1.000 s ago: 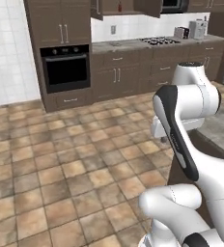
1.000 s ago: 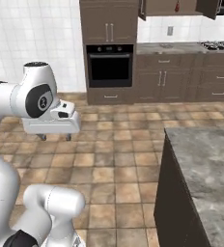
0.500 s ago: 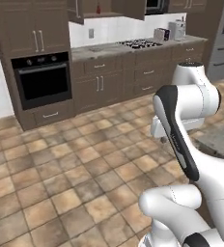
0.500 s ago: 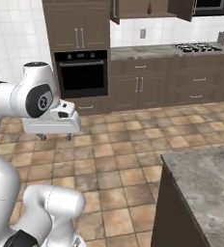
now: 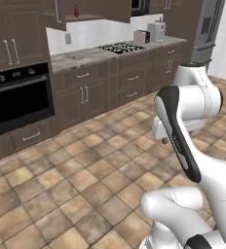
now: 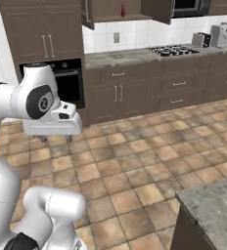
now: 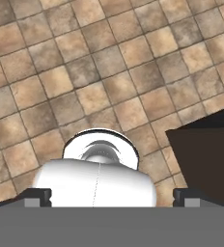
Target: Move the hot dog bun to the plate on the dining table and place the condiment next to that plate. Then navigate to the fridge and take the sausage and place it on the plate as well.
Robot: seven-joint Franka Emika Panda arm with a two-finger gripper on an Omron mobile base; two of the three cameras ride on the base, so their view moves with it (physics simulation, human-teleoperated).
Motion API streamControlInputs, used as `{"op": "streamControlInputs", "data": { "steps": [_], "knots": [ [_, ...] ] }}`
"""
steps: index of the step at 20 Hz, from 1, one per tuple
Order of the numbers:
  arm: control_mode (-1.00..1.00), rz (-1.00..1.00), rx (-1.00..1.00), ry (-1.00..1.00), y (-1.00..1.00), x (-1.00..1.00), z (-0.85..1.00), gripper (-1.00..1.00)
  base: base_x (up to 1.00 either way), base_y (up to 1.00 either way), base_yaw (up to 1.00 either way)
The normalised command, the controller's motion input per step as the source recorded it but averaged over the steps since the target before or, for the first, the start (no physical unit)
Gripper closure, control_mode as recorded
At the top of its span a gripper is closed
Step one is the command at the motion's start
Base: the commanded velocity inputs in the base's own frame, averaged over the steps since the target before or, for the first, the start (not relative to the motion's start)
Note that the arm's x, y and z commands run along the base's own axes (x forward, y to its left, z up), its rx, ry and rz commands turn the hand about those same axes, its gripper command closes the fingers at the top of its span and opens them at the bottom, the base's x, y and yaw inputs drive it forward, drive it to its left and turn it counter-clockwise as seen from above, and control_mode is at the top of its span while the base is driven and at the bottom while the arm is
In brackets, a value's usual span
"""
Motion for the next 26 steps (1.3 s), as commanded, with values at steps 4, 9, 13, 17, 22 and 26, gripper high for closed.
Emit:
{"op": "streamControlInputs", "data": {
  "steps": [4, 9, 13, 17, 22, 26],
  "knots": [
    [1.0, 0.0, 0.0, 0.0, 0.0, 0.0, 0.0, -1.0, 1.0, 0.41, -0.34],
    [1.0, 0.0, 0.0, 0.0, 0.0, 0.0, 0.0, -1.0, 1.0, 0.36, -0.32],
    [1.0, 0.0, 0.0, 0.0, 0.0, 0.0, 0.0, -1.0, 1.0, 0.24, -0.25],
    [1.0, 0.0, 0.0, 0.0, 0.0, 0.0, 0.0, -1.0, 1.0, 0.18, -0.2],
    [1.0, 0.0, 0.0, 0.0, 0.0, 0.0, 0.0, -1.0, 1.0, 0.06, -0.13],
    [1.0, 0.0, 0.0, 0.0, 0.0, 0.0, 0.0, -1.0, 1.0, 0.0, 0.0]
  ]
}}
